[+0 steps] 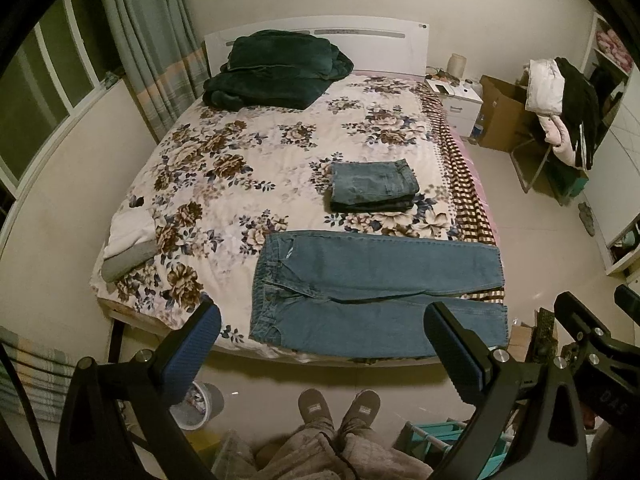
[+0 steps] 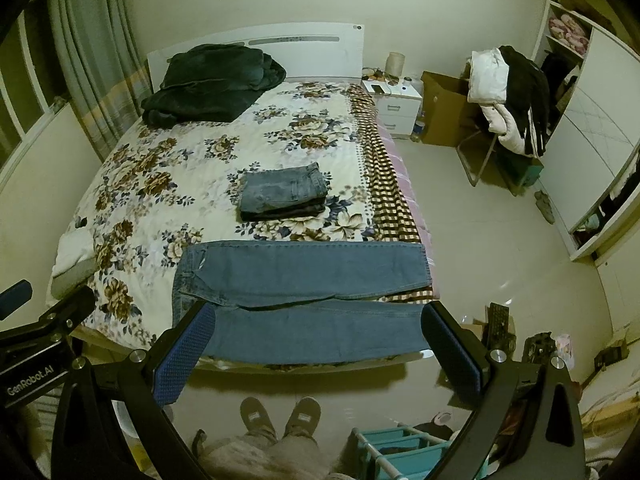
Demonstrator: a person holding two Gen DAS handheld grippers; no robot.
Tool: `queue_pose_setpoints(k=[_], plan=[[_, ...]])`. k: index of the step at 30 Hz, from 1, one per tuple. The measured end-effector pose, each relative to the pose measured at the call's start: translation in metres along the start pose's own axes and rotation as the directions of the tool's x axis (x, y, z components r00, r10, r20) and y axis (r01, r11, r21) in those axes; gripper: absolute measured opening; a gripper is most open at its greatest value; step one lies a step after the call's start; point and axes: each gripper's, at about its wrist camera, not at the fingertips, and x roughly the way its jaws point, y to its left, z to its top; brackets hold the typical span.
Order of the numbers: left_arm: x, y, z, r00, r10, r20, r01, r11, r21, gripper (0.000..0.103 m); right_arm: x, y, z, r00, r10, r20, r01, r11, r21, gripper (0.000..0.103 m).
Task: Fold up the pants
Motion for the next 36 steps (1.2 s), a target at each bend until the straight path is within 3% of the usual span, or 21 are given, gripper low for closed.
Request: queue_pose_setpoints(k=[7,36], plan=[[-0.007,0.016,-0.011,1.0,0.004,0.012,-0.004,1.0,-0.007,0.103,0.001,-0.004,0.003,1.0,0.001,-0.001,-0.001,1.0,-0.002,0.103],[-0.009,0.013,-0.01,1.0,0.008,0.017,-0.008,1.0,-0.012,0.103,0.0,-0.002,-0.001,1.0,-0.003,0.006,0.003,1.0,-0.004,0.103]])
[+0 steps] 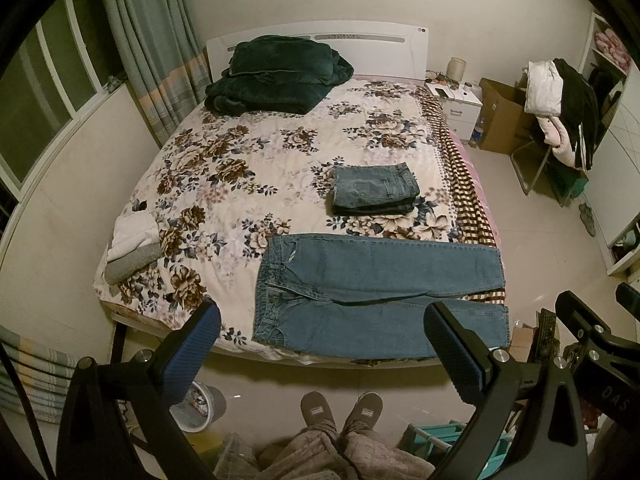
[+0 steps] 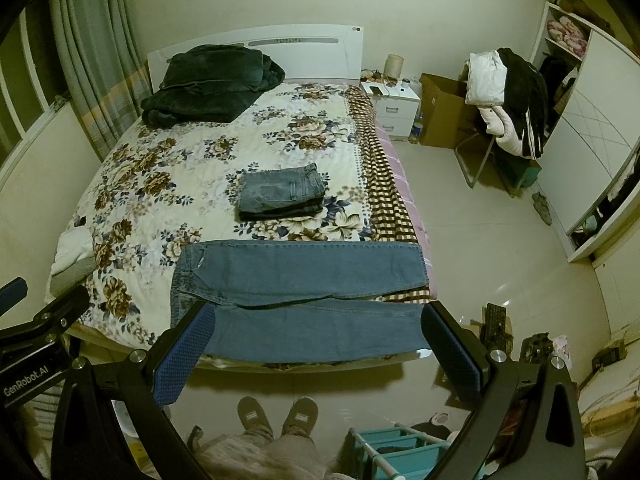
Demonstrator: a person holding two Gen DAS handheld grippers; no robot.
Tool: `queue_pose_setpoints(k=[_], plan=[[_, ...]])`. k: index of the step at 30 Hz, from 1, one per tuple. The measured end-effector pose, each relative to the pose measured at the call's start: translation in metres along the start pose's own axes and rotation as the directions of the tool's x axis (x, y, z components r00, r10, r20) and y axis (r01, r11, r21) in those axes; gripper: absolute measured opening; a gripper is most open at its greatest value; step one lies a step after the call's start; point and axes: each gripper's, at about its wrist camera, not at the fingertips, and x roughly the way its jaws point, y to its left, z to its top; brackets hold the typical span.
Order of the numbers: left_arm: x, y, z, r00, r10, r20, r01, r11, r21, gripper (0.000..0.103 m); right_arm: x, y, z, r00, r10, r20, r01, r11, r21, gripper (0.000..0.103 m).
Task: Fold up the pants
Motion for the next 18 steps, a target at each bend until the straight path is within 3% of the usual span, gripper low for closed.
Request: queue_pose_setpoints(k=[18], plan=[[0.0003,0.0016,-0.0046,1.0,-0.003,-0.006,0.003,1.0,0.005,0.103,0.0007,0.0007,-0.0024,1.0,-0.006,-0.006,0.006,1.0,0.002,0.103]])
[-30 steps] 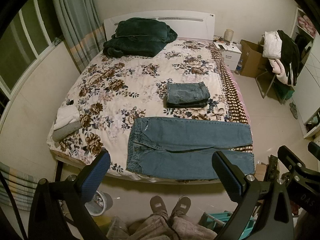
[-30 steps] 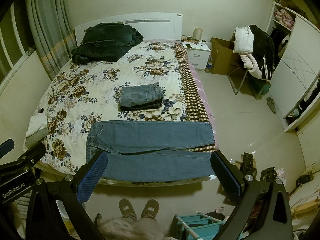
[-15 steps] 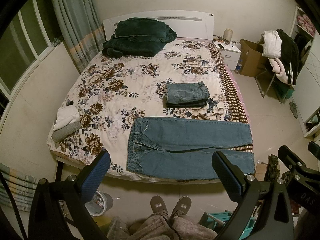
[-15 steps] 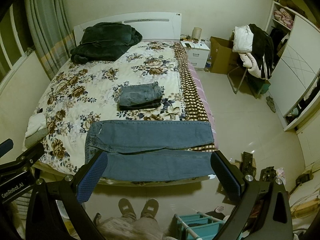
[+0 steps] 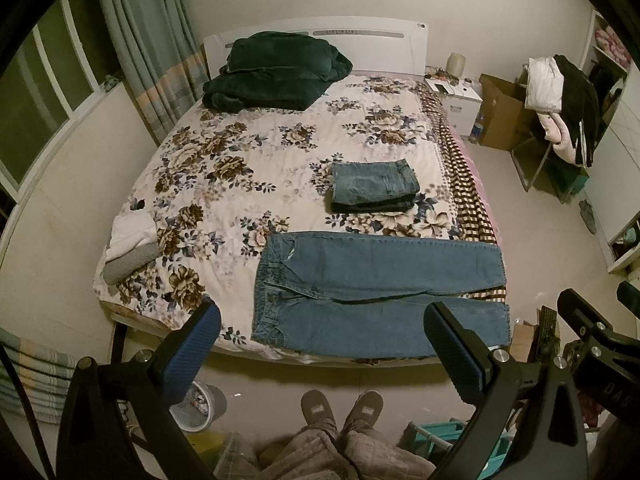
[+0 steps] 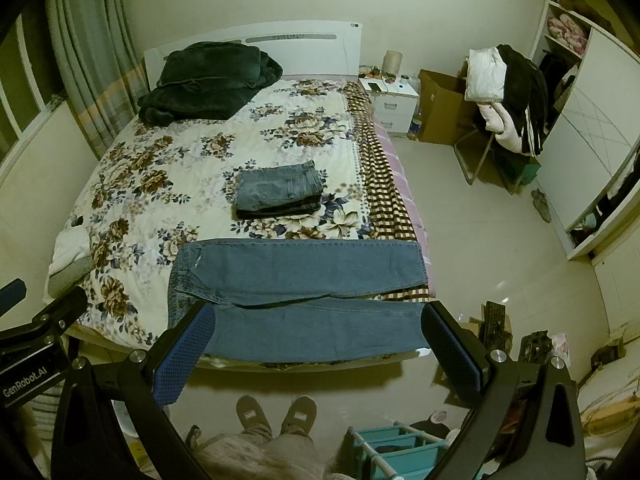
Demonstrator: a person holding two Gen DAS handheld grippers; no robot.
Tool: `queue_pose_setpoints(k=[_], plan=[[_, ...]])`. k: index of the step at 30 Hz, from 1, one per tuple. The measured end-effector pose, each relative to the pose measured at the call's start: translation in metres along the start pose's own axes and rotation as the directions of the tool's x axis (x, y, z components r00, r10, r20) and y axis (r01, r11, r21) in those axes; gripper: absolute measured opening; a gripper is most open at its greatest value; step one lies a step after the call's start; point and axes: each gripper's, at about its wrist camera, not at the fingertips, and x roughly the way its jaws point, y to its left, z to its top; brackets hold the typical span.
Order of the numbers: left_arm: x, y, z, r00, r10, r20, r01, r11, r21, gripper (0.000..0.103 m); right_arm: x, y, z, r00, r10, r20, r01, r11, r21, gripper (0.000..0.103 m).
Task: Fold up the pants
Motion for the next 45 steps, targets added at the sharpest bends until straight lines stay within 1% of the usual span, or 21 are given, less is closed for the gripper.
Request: queue_pose_setpoints(k=[3,4,5,9,13,16,19,21,24,28,31,32,34,36,38,39,42,43,44,45], plan=[[0.005,0.0,-0.001,1.0,-0.006,-0.01,0.006,1.0,0.007,0.103,0.001,-0.002,-0.004,1.0,-0.004,-0.01,0.004,1.0,0.008,0.103],[0.011,-0.002,0.002,1.0,-0.008,-0.016,0.009,1.0,0.011,0.103,0.008,-0.015,-0.005,1.0,-0.005,-0.016,0.005,1.0,0.014,0.103],[0.013,-0.002,0.003,1.0,-0.009,-0.018,0.009,1.0,0.013,0.103,0.011,-0.017,-0.006,1.0,-0.007,-0.019,0.007,1.0,0.018,0.103],[0.047,-0.01,0.02,1.0,0.002,-0.023,-0.001,0.999,0.033,0.103,0.033,-0.019,-0.003,0.999,-0.018,-0.04,0.019,0.999,0.037,0.103],[0.084,-0.013,0.036,0.999,0.012,-0.032,-0.01,0.998,0.055,0.103,0.066,-0.018,0.009,0.998,-0.032,-0.057,0.036,0.997,0.061,0.103],[0.119,-0.02,0.049,0.999,0.024,-0.041,-0.021,0.996,0.084,0.103,0.104,-0.018,0.021,0.995,-0.066,-0.071,0.071,0.994,0.077,0.103],[0.159,-0.028,0.06,0.997,0.024,-0.079,-0.015,0.994,0.111,0.103,0.146,-0.02,0.035,0.99,-0.102,-0.093,0.11,0.991,0.08,0.103],[0.19,-0.036,0.067,0.994,0.022,-0.11,-0.008,0.992,0.129,0.103,0.181,-0.025,0.044,0.988,-0.107,-0.115,0.117,0.99,0.08,0.103],[0.234,-0.05,0.076,0.988,0.032,-0.151,-0.01,0.99,0.14,0.103,0.241,-0.031,0.061,0.981,-0.109,-0.158,0.121,0.99,0.07,0.103],[0.292,-0.071,0.084,0.977,0.052,-0.209,-0.021,0.989,0.148,0.103,0.337,-0.043,0.079,0.969,-0.092,-0.229,0.104,0.994,0.038,0.103],[0.344,-0.092,0.092,0.966,0.077,-0.246,-0.04,0.988,0.152,0.103,0.419,-0.052,0.089,0.953,-0.076,-0.292,0.079,0.997,0.0,0.103],[0.367,-0.1,0.095,0.962,0.092,-0.257,-0.053,0.987,0.155,0.103,0.446,-0.054,0.092,0.949,-0.064,-0.309,0.064,0.998,-0.011,0.103],[0.402,-0.111,0.098,0.952,0.108,-0.286,-0.063,0.985,0.162,0.103,0.507,-0.058,0.095,0.933,-0.051,-0.356,0.04,0.998,-0.038,0.103],[0.451,-0.125,0.098,0.938,0.12,-0.326,-0.065,0.982,0.175,0.103,0.564,-0.062,0.098,0.921,-0.033,-0.388,0.009,0.998,-0.062,0.103],[0.493,-0.132,0.095,0.925,0.129,-0.358,-0.058,0.978,0.202,0.103,0.618,-0.061,0.097,0.91,-0.041,-0.412,0.0,0.995,-0.099,0.103],[0.514,-0.137,0.093,0.918,0.14,-0.37,-0.059,0.973,0.221,0.103,0.652,-0.061,0.097,0.904,-0.045,-0.424,-0.007,0.993,-0.121,0.103],[0.587,-0.154,0.084,0.893,0.175,-0.414,-0.05,0.954,0.296,0.103,0.728,-0.053,0.087,0.888,-0.074,-0.455,-0.02,0.98,-0.199,0.103],[0.616,-0.16,0.078,0.881,0.19,-0.433,-0.04,0.942,0.332,0.103,0.757,-0.049,0.084,0.878,-0.096,-0.468,-0.022,0.971,-0.24,0.103],[0.64,-0.164,0.075,0.873,0.198,-0.445,-0.028,0.932,0.36,0.103,0.78,-0.045,0.078,0.867,-0.111,-0.487,-0.032,0.96,-0.276,0.103],[0.655,-0.169,0.072,0.867,0.204,-0.455,-0.02,0.926,0.377,0.103,0.801,-0.042,0.072,0.856,-0.117,-0.504,-0.052,0.949,-0.31,0.103]])
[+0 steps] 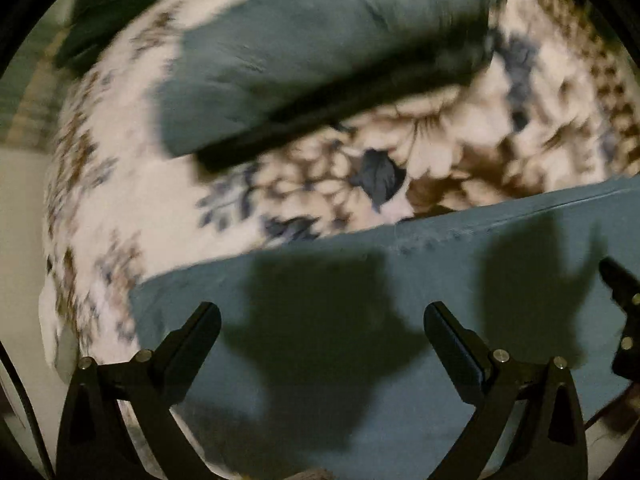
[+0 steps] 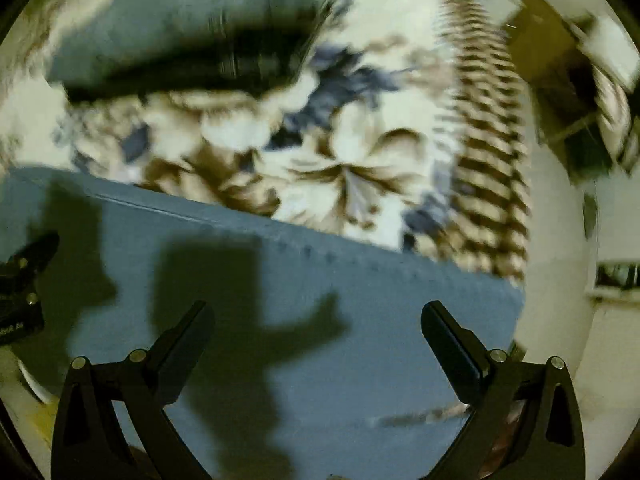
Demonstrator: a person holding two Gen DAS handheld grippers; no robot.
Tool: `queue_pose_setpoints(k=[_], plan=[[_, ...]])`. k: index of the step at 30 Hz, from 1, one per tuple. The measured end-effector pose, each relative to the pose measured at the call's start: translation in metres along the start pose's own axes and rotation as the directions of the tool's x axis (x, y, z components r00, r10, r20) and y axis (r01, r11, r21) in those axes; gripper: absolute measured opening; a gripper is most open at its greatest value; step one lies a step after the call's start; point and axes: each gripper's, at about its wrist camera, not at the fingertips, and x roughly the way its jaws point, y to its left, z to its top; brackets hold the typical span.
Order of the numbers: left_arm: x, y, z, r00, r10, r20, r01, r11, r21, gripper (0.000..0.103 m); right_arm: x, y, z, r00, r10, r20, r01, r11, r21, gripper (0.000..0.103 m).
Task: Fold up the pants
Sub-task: 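Lower both tools onto the jeans and grasp the waistband edge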
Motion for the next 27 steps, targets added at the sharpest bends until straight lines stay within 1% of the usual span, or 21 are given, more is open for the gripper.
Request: queue_pose_setpoints(k=[3,5,7,8,9,10,11,12,13,14,15,16,17,18,19,20,21,23,26,27], plan=[[0.05,-0.016,0.02,0.999,-0.009,-0.044,0.013,0.997,0.082,0.103,0.061,0.008,0.019,0.996,-0.016,-0.087,0.004,0.99,-0.144,0.103],[0.065,-0.022,0.025,0.998,-0.027,-0.056,0.034,0.992,0.119,0.102,0.086,0.013,0.021,0.991,-0.014,-0.134,-0.015,0.977,-0.21,0.103],[0.069,-0.023,0.027,0.997,-0.049,-0.054,0.056,0.989,0.136,0.102,0.104,0.013,0.027,0.987,0.02,-0.162,-0.061,0.967,-0.249,0.103],[0.068,-0.021,0.026,0.996,-0.07,-0.049,0.076,0.988,0.138,0.1,0.109,0.011,0.03,0.984,0.039,-0.174,-0.083,0.963,-0.256,0.102],[0.067,-0.019,0.025,0.994,-0.096,-0.049,0.102,0.986,0.134,0.095,0.112,0.009,0.032,0.981,0.059,-0.185,-0.106,0.961,-0.257,0.1],[0.065,-0.016,0.023,0.991,-0.127,-0.046,0.132,0.982,0.133,0.091,0.113,0.009,0.032,0.978,0.077,-0.192,-0.126,0.958,-0.258,0.095],[0.062,-0.015,0.022,0.987,-0.153,-0.04,0.157,0.978,0.135,0.082,0.114,0.008,0.033,0.976,0.094,-0.195,-0.143,0.955,-0.26,0.087],[0.06,-0.014,0.02,0.985,-0.169,-0.035,0.172,0.975,0.137,0.072,0.114,0.009,0.033,0.974,0.115,-0.196,-0.165,0.95,-0.265,0.081],[0.055,-0.014,0.017,0.982,-0.186,-0.028,0.188,0.971,0.149,0.066,0.111,0.009,0.032,0.972,0.129,-0.196,-0.18,0.946,-0.268,0.067],[0.052,-0.015,0.015,0.981,-0.193,-0.023,0.194,0.968,0.159,0.054,0.109,0.01,0.031,0.971,0.139,-0.192,-0.189,0.943,-0.274,0.054],[0.046,-0.017,0.012,0.98,-0.197,-0.014,0.196,0.965,0.175,0.04,0.108,0.012,0.03,0.971,0.147,-0.19,-0.197,0.938,-0.283,0.047],[0.043,-0.018,0.009,0.98,-0.197,-0.007,0.195,0.963,0.184,0.033,0.105,0.011,0.029,0.969,0.156,-0.19,-0.207,0.936,-0.285,0.031],[0.037,-0.019,0.007,0.981,-0.193,0.002,0.189,0.963,0.191,0.023,0.104,0.011,0.028,0.968,0.165,-0.189,-0.214,0.936,-0.278,0.021],[0.032,-0.018,0.006,0.983,-0.182,0.016,0.176,0.965,0.194,0.014,0.103,0.01,0.027,0.967,0.173,-0.188,-0.221,0.937,-0.27,0.017],[0.028,-0.017,0.006,0.984,-0.176,0.026,0.168,0.967,0.191,0.012,0.101,0.011,0.025,0.966,0.179,-0.184,-0.225,0.938,-0.265,0.012],[0.025,-0.014,0.006,0.983,-0.18,0.032,0.171,0.969,0.179,0.006,0.098,0.01,0.024,0.967,0.186,-0.174,-0.227,0.939,-0.258,0.008],[0.02,-0.012,0.006,0.983,-0.177,0.043,0.167,0.971,0.173,0.004,0.094,0.008,0.022,0.968,0.191,-0.163,-0.228,0.941,-0.25,0.007],[0.005,0.001,0.007,0.981,-0.19,0.049,0.181,0.972,0.15,0.004,0.082,0.003,0.018,0.971,0.194,-0.14,-0.223,0.944,-0.241,0.006],[-0.018,0.01,-0.001,0.979,-0.183,0.085,0.17,0.975,0.141,0.003,0.057,-0.006,-0.001,0.971,0.214,-0.104,-0.232,0.947,-0.223,0.006],[-0.029,0.019,-0.006,0.979,-0.183,0.092,0.17,0.976,0.137,0.003,0.049,-0.01,-0.006,0.971,0.223,-0.091,-0.238,0.948,-0.214,0.006]])
